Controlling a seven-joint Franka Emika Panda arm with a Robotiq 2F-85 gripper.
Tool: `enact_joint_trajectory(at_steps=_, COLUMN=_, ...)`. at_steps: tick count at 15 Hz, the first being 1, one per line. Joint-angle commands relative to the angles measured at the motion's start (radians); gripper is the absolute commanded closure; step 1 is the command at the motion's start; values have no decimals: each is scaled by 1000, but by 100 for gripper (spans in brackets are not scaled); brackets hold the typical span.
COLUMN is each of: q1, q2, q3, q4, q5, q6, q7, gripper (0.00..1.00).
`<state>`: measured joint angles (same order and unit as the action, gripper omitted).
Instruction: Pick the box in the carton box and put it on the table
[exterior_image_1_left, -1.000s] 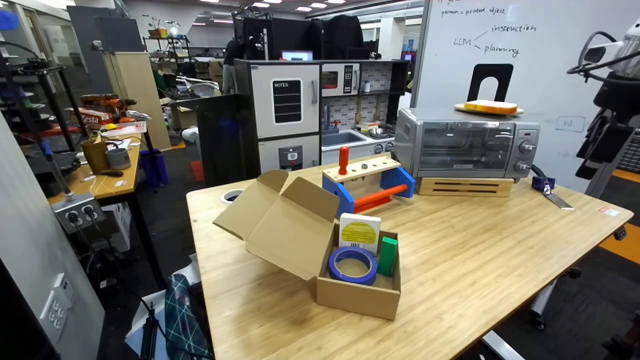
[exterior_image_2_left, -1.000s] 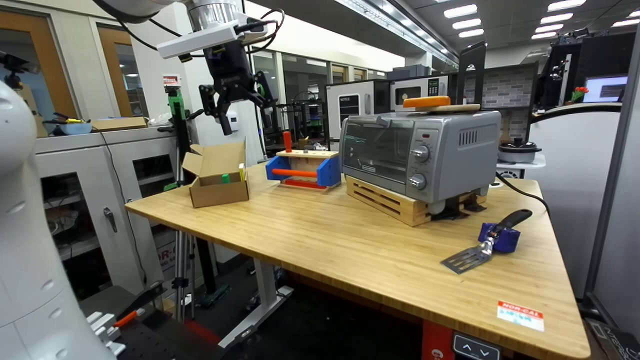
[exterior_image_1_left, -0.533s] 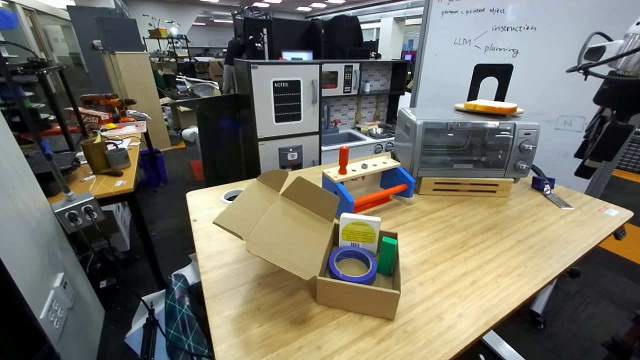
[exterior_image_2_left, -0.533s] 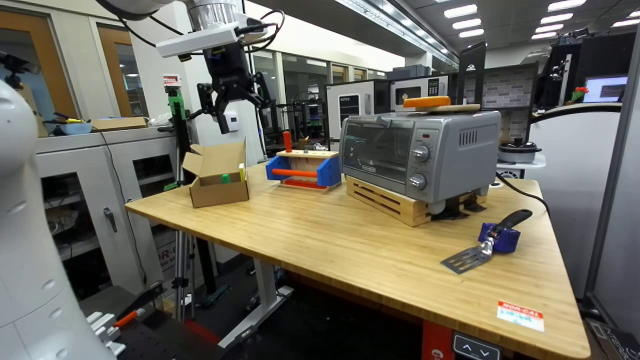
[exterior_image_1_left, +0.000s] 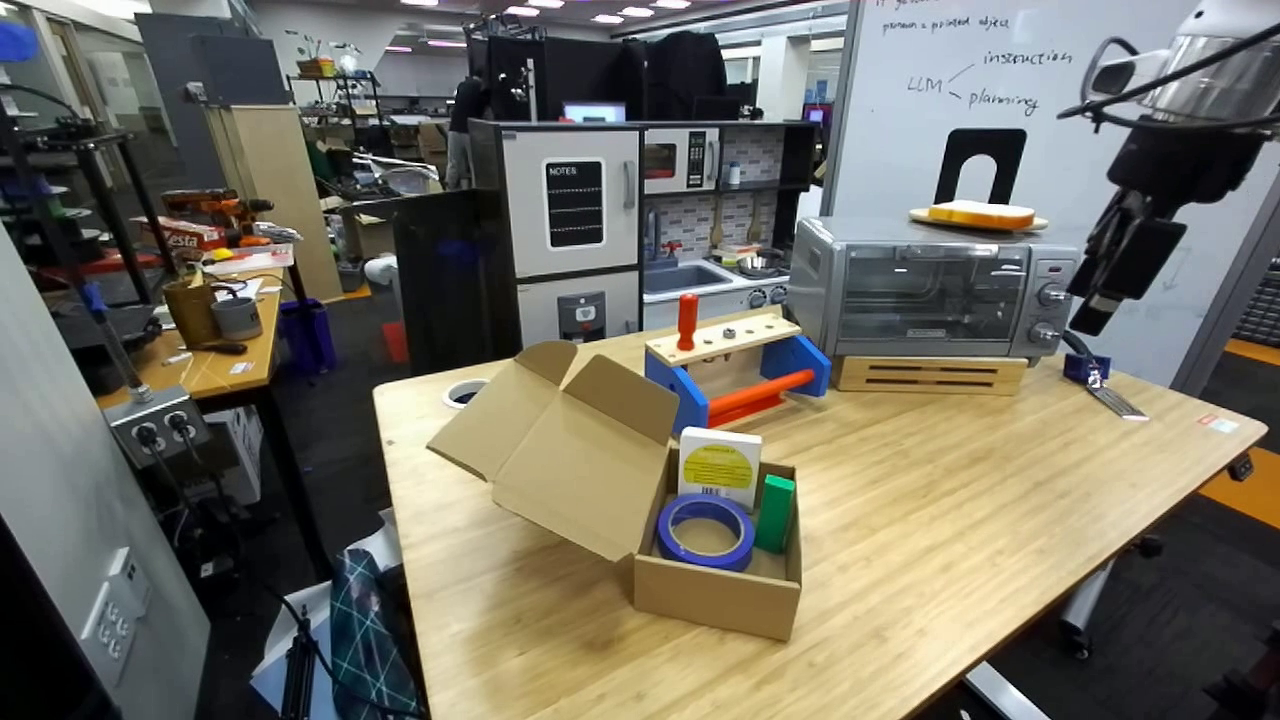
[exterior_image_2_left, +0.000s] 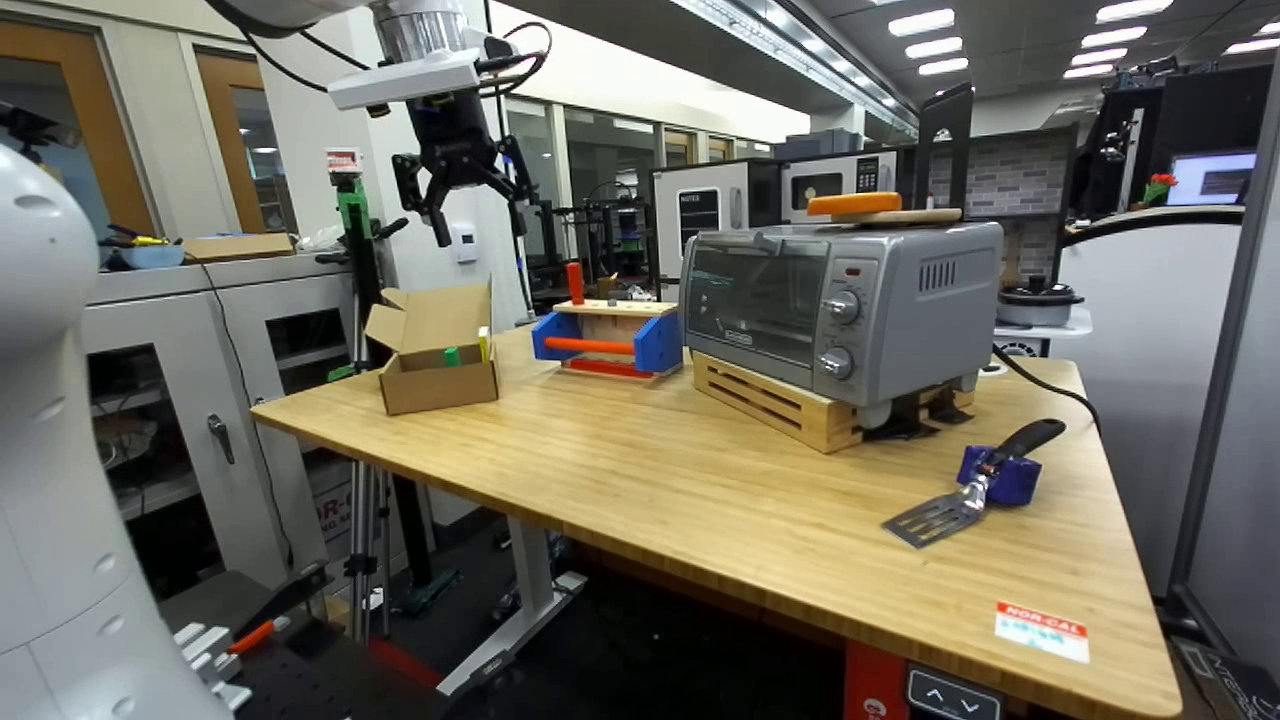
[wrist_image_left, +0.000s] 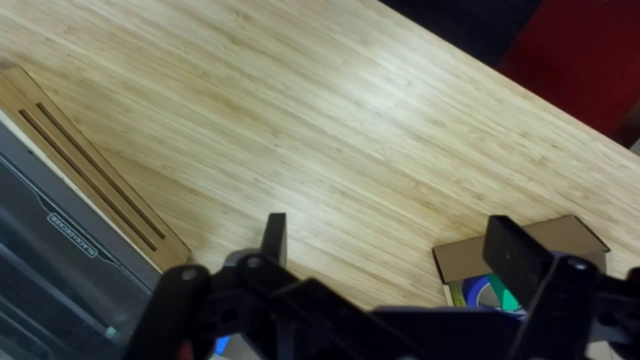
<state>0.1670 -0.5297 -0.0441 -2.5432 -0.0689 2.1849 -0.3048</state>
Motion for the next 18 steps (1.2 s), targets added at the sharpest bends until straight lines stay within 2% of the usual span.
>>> enact_joint_trajectory(at_steps=1, q1=7, q2=137, q3=28, q4=106, q5=-1, q6=7, q7=-39, gripper=0)
enact_joint_trajectory(at_steps=7, q1=2, q2=274, q3=111, q4=246, q5=-53, q6=24, q7=8, gripper=0)
enact_joint_trajectory(at_steps=8, q1=5, q2=242, q3=104, q4=206, q5=-26, q6=17, q7=-7, gripper=0)
enact_joint_trajectory(at_steps=10, q1=5, q2=262, q3=112, q4=236, q5=-35, q6=17, q7=-1, gripper=0)
enact_joint_trajectory(at_steps=18, q1=2, q2=265, q3=112, q4=237, q5=-36, q6=16, q7=-1, gripper=0)
